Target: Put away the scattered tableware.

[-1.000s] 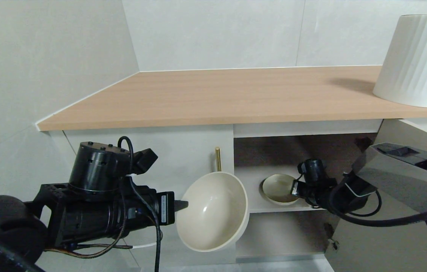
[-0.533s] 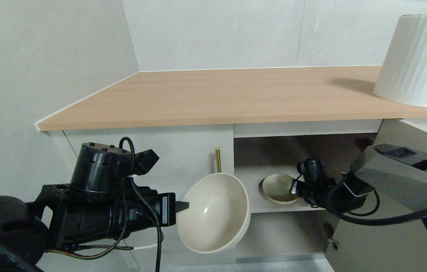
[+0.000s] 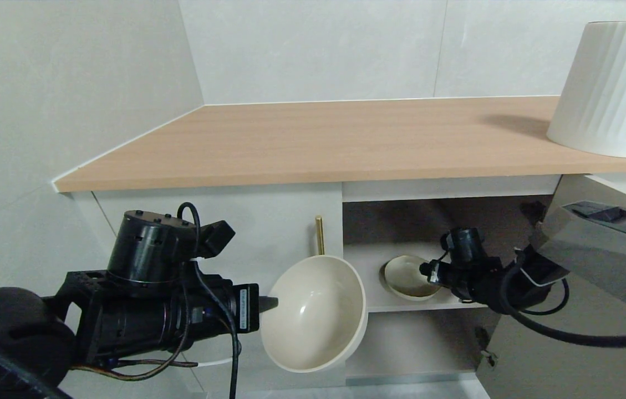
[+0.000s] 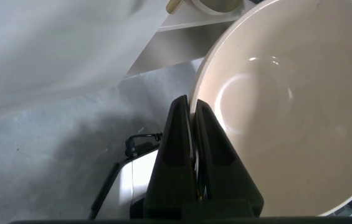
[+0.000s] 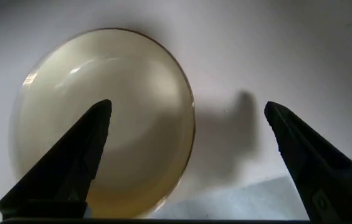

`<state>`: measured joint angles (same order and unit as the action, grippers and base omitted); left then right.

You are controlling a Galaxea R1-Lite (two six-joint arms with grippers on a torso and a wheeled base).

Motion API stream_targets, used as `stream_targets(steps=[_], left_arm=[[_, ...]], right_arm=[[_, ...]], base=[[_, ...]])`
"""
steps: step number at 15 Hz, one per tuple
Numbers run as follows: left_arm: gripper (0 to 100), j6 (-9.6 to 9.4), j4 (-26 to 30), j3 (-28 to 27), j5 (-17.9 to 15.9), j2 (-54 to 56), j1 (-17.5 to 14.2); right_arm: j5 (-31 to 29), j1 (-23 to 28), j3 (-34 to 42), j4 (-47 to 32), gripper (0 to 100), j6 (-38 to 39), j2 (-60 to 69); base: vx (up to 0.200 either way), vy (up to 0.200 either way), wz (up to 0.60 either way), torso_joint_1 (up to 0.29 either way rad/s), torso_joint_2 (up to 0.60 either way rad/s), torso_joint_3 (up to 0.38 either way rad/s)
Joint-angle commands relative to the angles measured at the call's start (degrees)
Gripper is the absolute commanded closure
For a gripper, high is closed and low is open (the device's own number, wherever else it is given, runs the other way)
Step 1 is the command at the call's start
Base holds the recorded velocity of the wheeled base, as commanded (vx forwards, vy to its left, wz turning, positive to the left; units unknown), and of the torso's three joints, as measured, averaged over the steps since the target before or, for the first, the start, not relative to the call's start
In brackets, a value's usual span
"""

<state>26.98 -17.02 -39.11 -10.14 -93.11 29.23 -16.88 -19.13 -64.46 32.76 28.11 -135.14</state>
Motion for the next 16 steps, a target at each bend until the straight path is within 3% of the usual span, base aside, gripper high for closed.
stream_targets(steps=[1, 2, 3, 7, 10, 16], left_arm=[[100, 0.0, 0.06, 0.0, 1.53, -1.99, 0.74], [100, 0.0, 0.06, 0.0, 2.5, -2.6, 1.09], [100, 0.0, 0.06, -0.09, 5.57, -4.01, 2.14], [100, 0.0, 0.06, 1.05, 9.88, -7.7, 5.84], [100, 0.0, 0.14, 2.02, 9.97, -8.05, 8.65], [100, 0.0, 0.06, 1.75, 10.05, -8.84, 8.65]], right_arm=[[3.88, -4.87, 10.67, -3.22, 0, -5.26, 15.61], [5.11, -6.01, 12.17, -4.19, 0, -6.23, 18.07], [7.83, -9.35, 15.07, -6.74, 0, -7.28, 24.58], [11.96, -17.61, 17.62, -14.74, 0, -8.07, 36.0], [19.08, -22.8, 21.31, -15.97, 0, -8.95, 41.89], [19.87, -27.19, 23.59, -17.11, 0, -12.64, 40.75]], base=[[0.0, 0.0, 0.0, 0.0, 0.0, 0.0], [0.0, 0.0, 0.0, 0.0, 0.0, 0.0], [0.0, 0.0, 0.0, 0.0, 0.0, 0.0], [0.0, 0.0, 0.0, 0.0, 0.0, 0.0], [0.0, 0.0, 0.0, 0.0, 0.0, 0.0], [0.0, 0.0, 0.0, 0.0, 0.0, 0.0]])
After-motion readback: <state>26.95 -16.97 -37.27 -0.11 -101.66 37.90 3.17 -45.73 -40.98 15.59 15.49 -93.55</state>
